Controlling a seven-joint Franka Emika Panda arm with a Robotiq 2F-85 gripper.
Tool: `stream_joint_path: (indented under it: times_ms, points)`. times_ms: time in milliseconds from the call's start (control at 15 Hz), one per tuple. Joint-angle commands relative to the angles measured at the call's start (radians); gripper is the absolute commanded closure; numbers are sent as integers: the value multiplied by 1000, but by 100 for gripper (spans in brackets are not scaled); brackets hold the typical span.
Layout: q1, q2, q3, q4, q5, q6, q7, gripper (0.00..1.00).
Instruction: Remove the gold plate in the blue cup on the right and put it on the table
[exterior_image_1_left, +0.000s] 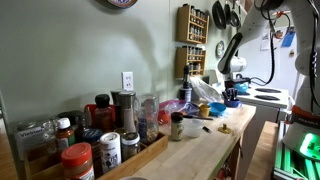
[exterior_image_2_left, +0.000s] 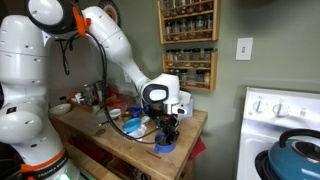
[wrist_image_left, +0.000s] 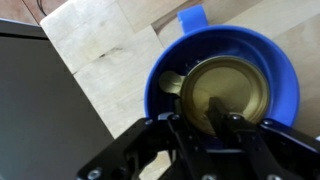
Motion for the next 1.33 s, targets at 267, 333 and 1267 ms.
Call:
stream_joint_path:
  times_ms: [267, 333, 1267]
  points:
    - [4, -32, -2, -25, -19, 4, 8, 98]
    - [3, -41, -1, -30, -17, 5, 3, 99]
    - [-5, -231, -10, -120, -22, 8, -74, 100]
